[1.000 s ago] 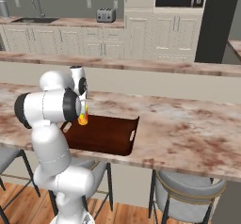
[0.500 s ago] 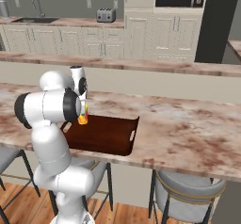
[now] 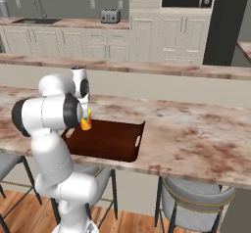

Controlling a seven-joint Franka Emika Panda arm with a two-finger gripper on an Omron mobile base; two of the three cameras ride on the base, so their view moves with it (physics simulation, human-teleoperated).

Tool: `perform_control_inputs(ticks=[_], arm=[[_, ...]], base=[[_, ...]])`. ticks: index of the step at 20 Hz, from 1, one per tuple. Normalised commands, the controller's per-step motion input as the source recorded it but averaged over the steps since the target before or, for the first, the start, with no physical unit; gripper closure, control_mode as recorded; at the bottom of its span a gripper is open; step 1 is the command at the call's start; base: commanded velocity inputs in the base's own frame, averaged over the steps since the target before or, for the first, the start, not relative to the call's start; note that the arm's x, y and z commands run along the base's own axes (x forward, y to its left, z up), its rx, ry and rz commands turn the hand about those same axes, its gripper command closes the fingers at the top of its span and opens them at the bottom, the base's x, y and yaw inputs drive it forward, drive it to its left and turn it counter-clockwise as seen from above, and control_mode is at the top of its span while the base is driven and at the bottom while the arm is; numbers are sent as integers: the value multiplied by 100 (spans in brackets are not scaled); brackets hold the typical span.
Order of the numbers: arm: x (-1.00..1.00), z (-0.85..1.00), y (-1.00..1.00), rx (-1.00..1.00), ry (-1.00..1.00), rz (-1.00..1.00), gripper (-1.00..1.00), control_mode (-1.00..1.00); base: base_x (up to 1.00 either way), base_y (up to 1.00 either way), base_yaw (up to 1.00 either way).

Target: There is a tray on the dining counter. Grab the cup, mug, and pitcher and place them on the tray. The pitcher may be placed next to the tray if it cannot fit the tray.

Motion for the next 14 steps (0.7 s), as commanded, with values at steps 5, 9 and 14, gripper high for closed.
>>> perform_control_inputs(ticks=[5, 9, 14], arm=[[-26, 35, -15, 0, -3, 14, -100, -100], [-25, 37, -21, 0, -9, 18, -100, -100], [-31, 54, -28, 0, -9, 17, -100, -100]], base=[[0, 0, 0], [0, 0, 0], [0, 0, 0]])
